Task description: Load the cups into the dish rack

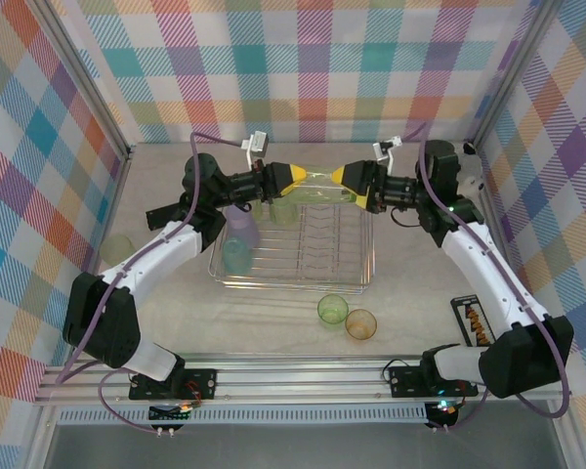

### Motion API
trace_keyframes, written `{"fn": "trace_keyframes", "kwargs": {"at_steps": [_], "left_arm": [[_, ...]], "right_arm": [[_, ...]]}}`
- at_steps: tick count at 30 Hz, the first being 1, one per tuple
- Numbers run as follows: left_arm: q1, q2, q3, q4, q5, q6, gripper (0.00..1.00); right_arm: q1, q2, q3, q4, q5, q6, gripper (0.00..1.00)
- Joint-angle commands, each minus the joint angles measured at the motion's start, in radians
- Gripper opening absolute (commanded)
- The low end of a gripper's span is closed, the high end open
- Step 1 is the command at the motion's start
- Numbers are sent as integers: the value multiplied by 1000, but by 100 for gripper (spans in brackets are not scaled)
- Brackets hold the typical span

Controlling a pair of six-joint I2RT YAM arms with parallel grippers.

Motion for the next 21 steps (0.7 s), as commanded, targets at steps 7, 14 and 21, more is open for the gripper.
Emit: {"fn": "trace_keyframes", "kwargs": {"at_steps": [7, 14, 21], "left_arm": [[-10, 31, 6, 102, 1, -31, 0], [-11, 35, 0, 113, 9, -42, 0], [-11, 23, -24, 117, 20, -47, 0]], "right_arm": [[20, 9, -25, 22, -44, -41, 100], [20, 16, -13, 44, -29, -43, 95], [20, 24, -15, 87, 1, -16, 89]]}}
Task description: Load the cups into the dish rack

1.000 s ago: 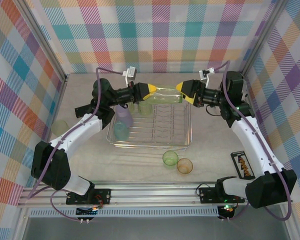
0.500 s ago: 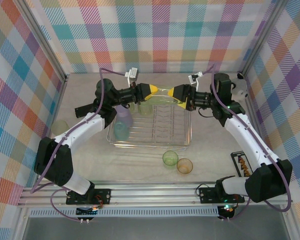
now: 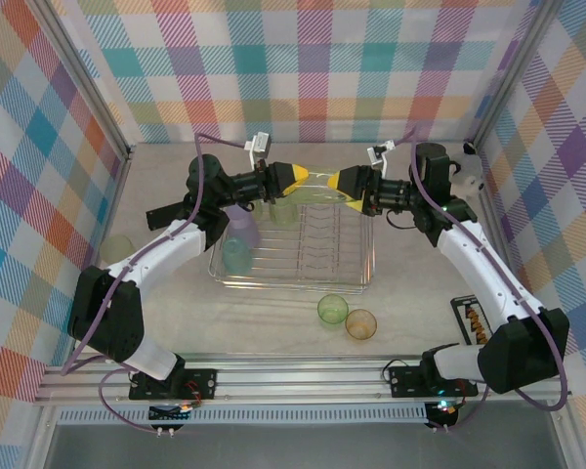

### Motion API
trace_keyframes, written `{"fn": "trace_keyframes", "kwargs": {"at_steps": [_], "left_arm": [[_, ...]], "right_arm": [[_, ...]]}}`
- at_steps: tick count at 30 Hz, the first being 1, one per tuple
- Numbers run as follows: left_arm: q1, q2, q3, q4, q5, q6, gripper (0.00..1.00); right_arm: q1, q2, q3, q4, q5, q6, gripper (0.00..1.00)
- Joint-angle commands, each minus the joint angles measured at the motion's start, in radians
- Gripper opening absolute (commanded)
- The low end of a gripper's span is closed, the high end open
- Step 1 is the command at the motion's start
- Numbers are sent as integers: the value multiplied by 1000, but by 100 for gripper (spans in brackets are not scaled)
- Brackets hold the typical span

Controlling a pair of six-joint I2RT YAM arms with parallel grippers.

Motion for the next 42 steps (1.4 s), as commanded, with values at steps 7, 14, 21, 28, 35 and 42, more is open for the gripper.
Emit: {"fn": "trace_keyframes", "kwargs": {"at_steps": [7, 14, 21, 28, 35, 42], "left_arm": [[-8, -15, -40, 74, 31, -11, 0], [-8, 0, -48, 159, 45, -75, 0], [-8, 6, -57, 182, 43, -91, 0], [-8, 0, -57, 111, 44, -43, 7], [-8, -50, -62, -147, 10, 147, 100], [0, -159, 110, -1114, -335, 777, 100]], "right_arm": [[9, -6, -3, 93, -2, 6, 84], [9, -14, 1, 82, 10, -13, 88], [9, -17, 1, 79, 3, -4, 88], [9, -18, 3, 53, 16, -11, 75], [9, -4, 85, -172, 107, -105, 50], [10, -24, 164, -381, 239, -211, 41]]}}
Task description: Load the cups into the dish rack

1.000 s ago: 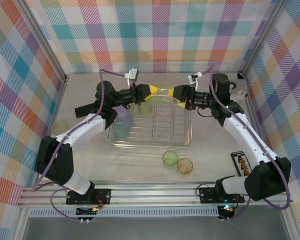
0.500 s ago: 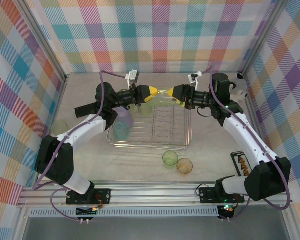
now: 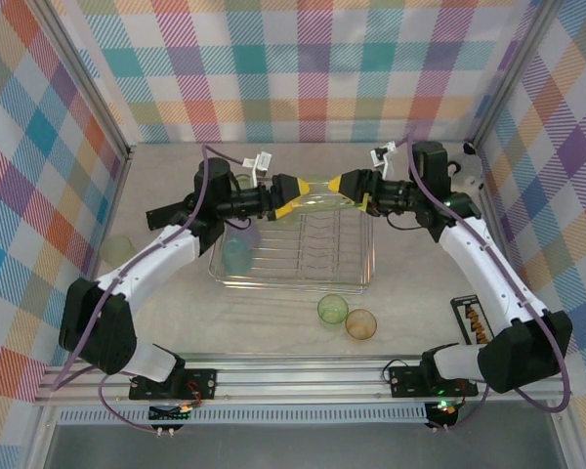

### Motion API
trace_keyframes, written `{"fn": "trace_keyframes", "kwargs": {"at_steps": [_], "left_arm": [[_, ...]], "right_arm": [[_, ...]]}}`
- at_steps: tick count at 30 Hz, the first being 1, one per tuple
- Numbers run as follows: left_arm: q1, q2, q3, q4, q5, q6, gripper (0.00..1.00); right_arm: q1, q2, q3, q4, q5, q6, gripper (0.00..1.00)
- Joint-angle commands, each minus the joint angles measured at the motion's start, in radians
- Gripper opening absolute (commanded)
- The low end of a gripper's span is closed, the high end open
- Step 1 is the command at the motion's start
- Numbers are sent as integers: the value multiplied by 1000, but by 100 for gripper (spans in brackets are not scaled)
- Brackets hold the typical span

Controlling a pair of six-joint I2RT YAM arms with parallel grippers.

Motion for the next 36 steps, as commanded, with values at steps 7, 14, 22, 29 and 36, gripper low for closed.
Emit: {"fn": "trace_keyframes", "kwargs": {"at_steps": [7, 14, 22, 29, 36], "left_arm": [[81, -227, 119, -834, -681, 618, 100], [168, -414, -6, -754, -788, 619, 100], [194, -559, -114, -710, -971, 589, 100], [199, -690, -250, -614, -1045, 598, 100], [200, -706, -291, -623, -1071, 598, 100]], "right_arm": [[41, 16, 250, -366, 208, -221, 38], [126, 144, 473, -554, 355, -316, 35], [265, 334, 730, -741, 554, -409, 35], [352, 487, 859, -802, 633, -456, 34], [451, 673, 1029, -902, 774, -547, 32]]}}
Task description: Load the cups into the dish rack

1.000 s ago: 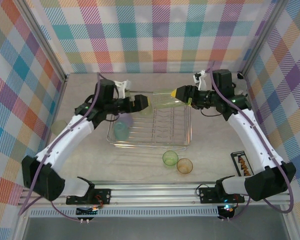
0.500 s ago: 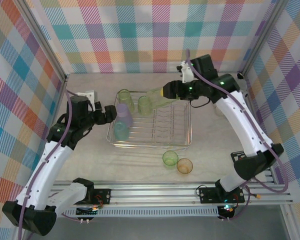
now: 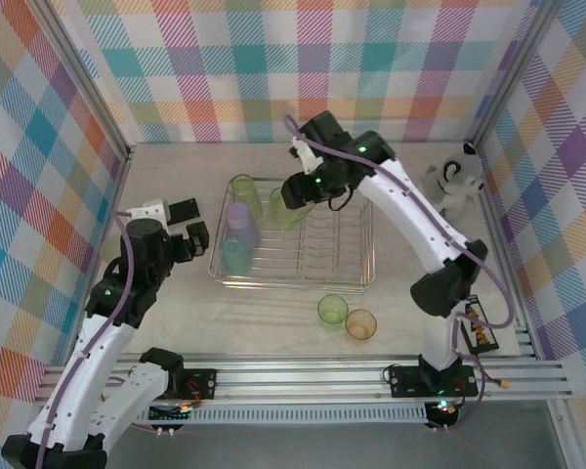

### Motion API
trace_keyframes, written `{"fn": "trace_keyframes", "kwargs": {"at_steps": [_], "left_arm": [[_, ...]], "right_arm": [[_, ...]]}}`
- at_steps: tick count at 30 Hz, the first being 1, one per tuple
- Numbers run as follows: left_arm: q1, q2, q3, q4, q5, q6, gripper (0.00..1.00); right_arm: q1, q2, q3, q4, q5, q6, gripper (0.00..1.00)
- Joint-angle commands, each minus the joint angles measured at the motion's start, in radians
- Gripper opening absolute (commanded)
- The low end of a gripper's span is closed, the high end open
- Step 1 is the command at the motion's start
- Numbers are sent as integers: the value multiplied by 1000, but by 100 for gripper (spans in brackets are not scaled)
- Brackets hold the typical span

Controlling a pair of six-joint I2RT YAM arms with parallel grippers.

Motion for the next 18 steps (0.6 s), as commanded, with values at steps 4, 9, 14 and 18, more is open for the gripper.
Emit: {"fn": "trace_keyframes", "kwargs": {"at_steps": [4, 9, 14, 18], "left_arm": [[11, -22, -31, 27, -51, 26, 100], [12, -59, -55, 52, -58, 28, 100], [12, -73, -70, 61, -57, 28, 100], [13, -95, -83, 76, -76, 20, 100]], "right_arm": [[71, 116, 112, -78, 140, -85, 32], [87, 167, 120, -54, 145, -95, 32], [98, 209, 132, -60, 184, -107, 31], [110, 239, 132, -61, 229, -117, 31]]}}
